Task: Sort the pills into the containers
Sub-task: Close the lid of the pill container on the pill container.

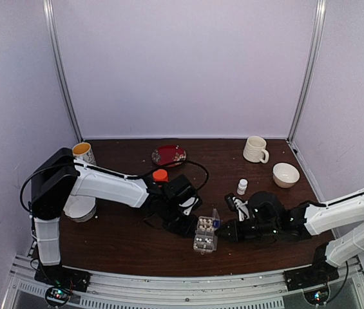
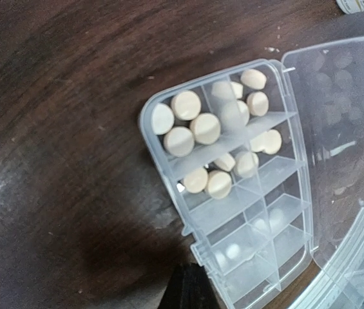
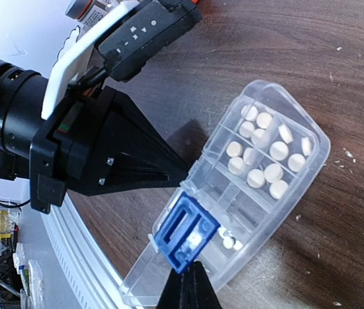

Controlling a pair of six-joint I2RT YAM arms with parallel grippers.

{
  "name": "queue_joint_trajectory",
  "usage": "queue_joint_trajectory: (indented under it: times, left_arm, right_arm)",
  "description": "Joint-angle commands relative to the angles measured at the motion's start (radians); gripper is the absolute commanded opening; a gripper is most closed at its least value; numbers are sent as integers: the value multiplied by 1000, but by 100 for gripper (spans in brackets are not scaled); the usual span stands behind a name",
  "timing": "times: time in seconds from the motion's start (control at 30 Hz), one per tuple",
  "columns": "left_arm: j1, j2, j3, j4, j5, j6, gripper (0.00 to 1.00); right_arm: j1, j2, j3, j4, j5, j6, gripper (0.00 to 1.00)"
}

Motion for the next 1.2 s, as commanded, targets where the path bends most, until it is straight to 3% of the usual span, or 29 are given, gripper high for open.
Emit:
queue_joint_trajectory:
  times: [0.0,0.3,0.6,0.73,0.93,1.17]
  left_arm:
    - [-16,14,15,81,30,-32,0]
    - [-25,6,-6,108,28,-53,0]
    - [-31,-132,-52,51,-143,-54,0]
    - [-34,-155,-73,110,-135,-61,16]
    - [-33,-136,-67,178,-70,-67,26]
    - [-33,-61,-22,208,15,-76,12]
  right_arm:
    - [-3,55,51,34,-34,-16,0]
    - [-3,190,129,-23,-48,-22,0]
    - [-3,265,197,-201,26,-50,2]
    - [-2,277,202,-199,29,-40,0]
    - [-3,272,203,-203,37,-39,0]
    - [-1,257,203,-223,60,-38,0]
